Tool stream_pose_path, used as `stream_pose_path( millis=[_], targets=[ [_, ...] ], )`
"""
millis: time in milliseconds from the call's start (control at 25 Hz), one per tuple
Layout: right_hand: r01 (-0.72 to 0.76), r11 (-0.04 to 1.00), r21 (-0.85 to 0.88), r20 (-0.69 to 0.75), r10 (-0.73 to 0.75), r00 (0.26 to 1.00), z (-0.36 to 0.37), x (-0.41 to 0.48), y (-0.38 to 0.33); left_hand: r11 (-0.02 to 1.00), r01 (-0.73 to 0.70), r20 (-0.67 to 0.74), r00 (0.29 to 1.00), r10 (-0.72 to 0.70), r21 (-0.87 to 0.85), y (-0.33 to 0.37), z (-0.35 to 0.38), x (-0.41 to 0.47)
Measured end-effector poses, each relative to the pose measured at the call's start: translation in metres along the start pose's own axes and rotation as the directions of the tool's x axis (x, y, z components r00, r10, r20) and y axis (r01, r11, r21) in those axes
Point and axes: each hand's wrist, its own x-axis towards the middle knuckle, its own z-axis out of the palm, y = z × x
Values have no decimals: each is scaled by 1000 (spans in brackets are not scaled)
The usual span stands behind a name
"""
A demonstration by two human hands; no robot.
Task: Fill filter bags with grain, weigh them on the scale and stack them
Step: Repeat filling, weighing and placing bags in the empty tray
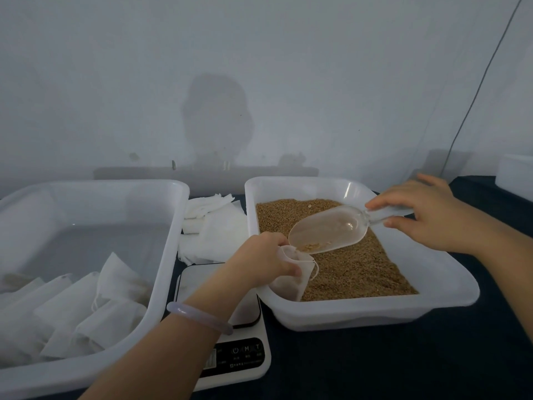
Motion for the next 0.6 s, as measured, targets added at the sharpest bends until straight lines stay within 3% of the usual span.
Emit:
stream_pose_path(
  millis=[200, 400, 520, 600],
  targets=[
    [-123, 992, 10, -39, 123, 992, 11, 1, 12, 1000, -6, -1, 1000, 6, -17, 1, 0, -1],
    [-251, 960, -125, 233, 274, 933, 54, -4, 11, 999, -23, -5, 1000, 23, -47, 2, -1, -4],
    [-254, 957, -139, 282, 284, 916, 72, -3, 7, 992, -36, -30, 999, 32, -124, 2, -2, -5],
    [-242, 970, 36, 236, 227, 945, 73, 1, -6, 986, -54, -87, 995, 40, -158, 3, -4, -7]
  ],
)
